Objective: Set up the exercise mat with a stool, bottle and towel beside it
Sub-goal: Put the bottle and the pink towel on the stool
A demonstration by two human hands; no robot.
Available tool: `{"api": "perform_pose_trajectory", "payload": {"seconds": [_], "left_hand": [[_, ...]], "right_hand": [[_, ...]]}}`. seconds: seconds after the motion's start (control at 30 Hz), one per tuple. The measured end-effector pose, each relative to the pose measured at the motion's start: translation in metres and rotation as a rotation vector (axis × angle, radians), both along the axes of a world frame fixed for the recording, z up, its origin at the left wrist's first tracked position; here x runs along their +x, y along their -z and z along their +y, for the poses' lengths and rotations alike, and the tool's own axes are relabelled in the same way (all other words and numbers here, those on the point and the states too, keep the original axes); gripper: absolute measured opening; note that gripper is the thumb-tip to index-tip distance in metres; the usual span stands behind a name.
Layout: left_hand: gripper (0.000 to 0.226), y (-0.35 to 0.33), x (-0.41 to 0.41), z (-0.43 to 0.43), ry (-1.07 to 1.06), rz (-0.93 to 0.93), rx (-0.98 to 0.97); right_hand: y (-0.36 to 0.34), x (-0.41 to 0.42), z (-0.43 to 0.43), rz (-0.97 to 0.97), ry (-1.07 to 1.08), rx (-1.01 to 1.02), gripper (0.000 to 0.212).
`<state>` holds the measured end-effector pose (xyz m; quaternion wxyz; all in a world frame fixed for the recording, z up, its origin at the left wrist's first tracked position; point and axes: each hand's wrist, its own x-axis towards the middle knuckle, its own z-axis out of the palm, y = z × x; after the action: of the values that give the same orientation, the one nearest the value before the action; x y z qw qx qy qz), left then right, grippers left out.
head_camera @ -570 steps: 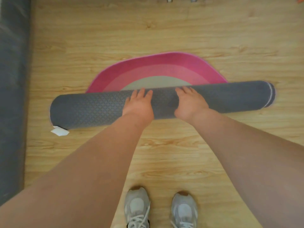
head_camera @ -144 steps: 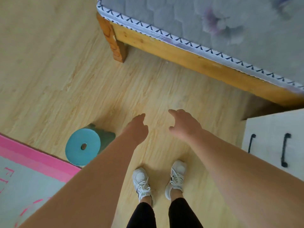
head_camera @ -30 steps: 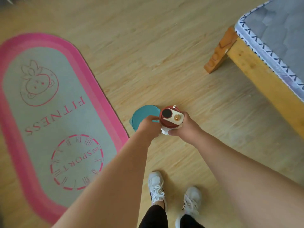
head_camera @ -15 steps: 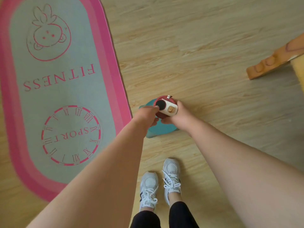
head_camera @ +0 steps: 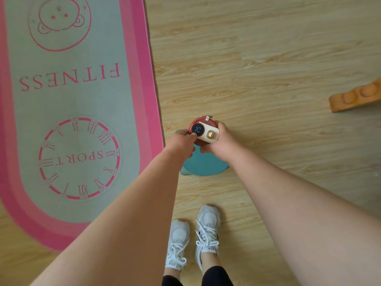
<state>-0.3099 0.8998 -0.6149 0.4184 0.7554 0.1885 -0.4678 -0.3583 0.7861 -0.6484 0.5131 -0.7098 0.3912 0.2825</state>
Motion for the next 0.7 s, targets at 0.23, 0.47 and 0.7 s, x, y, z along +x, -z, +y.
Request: {"api": "perform_pose_trajectory", "payload": {"seconds": [0.23,0.47,0.7], "left_hand": [[0.04,0.002,-0.003,-0.006,0.121,0.014,0.039],[0.042,-0.005,-0.007,-0.01,0.198,-0.015,0.096],[0.048,-0.027,-0.02,-0.005,0.273,-0.07,0.114]], "right_hand": [[0.001,0.0,-0.005,0.025,0.007,-0.002,0.093],[-0.009,-0.002,-0.008,0.023,0.026,0.009,0.096],[-0.038,-0.02,-0.01,-0.003,0.106,-0.011,0.101]]}}
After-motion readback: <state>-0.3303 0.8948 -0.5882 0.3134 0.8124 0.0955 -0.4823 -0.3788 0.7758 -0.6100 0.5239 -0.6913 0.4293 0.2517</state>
